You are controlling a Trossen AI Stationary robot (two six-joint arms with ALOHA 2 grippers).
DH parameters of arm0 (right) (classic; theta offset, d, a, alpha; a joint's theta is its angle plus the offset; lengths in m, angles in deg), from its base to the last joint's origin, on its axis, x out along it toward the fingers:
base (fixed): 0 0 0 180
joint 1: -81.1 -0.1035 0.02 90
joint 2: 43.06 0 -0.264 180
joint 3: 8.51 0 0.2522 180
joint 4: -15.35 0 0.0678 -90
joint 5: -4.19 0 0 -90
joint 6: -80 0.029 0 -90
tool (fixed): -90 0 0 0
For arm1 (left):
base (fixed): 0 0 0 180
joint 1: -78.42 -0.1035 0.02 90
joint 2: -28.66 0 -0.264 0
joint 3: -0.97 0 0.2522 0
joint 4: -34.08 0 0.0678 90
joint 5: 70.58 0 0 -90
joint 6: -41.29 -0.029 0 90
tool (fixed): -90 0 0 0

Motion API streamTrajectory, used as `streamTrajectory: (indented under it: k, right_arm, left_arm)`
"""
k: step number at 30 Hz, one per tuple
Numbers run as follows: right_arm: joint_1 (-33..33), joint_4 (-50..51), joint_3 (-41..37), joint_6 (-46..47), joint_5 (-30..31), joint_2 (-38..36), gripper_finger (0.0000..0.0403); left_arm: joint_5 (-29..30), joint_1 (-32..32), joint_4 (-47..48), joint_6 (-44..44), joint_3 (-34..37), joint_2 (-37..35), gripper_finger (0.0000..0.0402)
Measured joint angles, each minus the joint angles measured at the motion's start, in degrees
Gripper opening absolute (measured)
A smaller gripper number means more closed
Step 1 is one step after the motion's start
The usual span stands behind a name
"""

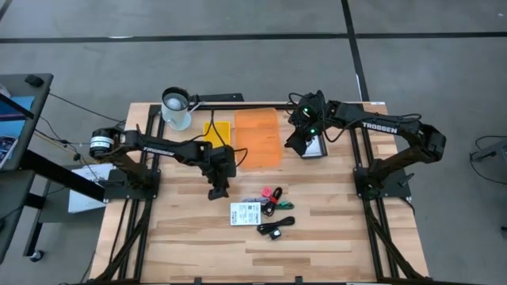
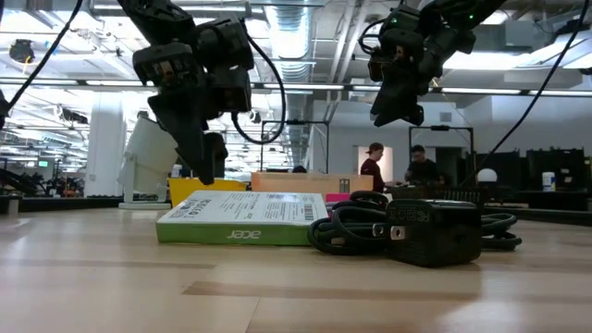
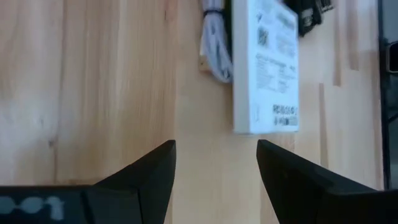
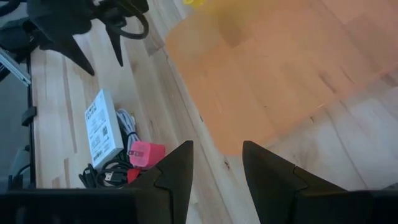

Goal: Pick and place items into bin
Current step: Put the white card reader box into the black bin

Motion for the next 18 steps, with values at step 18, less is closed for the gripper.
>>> streamTrajectory:
  k: [18]
  right_arm:
    - [0.0, 0.4, 0.0, 0.0, -0.1, 0.0, 0.0133]
  left_arm:
    - [-7.3, -0.4, -2.1, 4.4, 0.1, 4.0, 0.0214]
